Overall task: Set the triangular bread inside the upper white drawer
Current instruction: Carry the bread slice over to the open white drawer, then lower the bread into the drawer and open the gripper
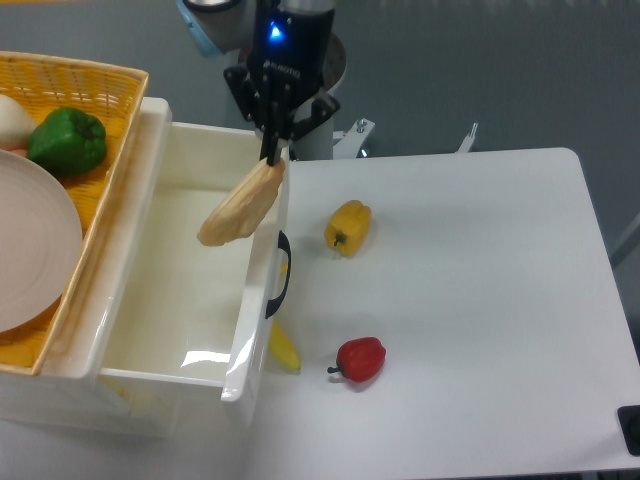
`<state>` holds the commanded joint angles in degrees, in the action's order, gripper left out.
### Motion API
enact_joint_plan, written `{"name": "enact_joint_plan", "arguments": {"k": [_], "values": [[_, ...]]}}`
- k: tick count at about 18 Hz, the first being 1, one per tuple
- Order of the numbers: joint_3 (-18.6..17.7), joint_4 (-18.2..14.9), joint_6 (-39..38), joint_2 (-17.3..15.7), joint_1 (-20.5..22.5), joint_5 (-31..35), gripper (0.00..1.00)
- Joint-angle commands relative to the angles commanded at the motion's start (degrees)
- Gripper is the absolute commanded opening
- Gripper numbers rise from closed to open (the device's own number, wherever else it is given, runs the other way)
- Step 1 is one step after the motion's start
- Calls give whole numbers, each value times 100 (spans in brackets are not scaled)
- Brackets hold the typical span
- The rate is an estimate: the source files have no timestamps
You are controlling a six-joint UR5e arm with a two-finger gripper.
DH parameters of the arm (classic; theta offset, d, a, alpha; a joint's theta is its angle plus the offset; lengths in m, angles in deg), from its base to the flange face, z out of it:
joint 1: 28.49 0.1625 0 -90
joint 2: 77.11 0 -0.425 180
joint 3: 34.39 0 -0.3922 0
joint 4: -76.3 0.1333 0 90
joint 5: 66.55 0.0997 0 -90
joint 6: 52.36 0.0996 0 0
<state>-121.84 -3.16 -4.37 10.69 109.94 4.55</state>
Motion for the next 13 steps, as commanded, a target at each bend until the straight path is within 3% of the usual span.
{"name": "enact_joint_plan", "arguments": {"k": [6,10,12,13], "values": [[9,18,-9,193,-325,150,1],[9,27,9,203,-466,150,13],[9,35,26,211,-510,150,28],[17,35,26,211,-562,150,43]]}}
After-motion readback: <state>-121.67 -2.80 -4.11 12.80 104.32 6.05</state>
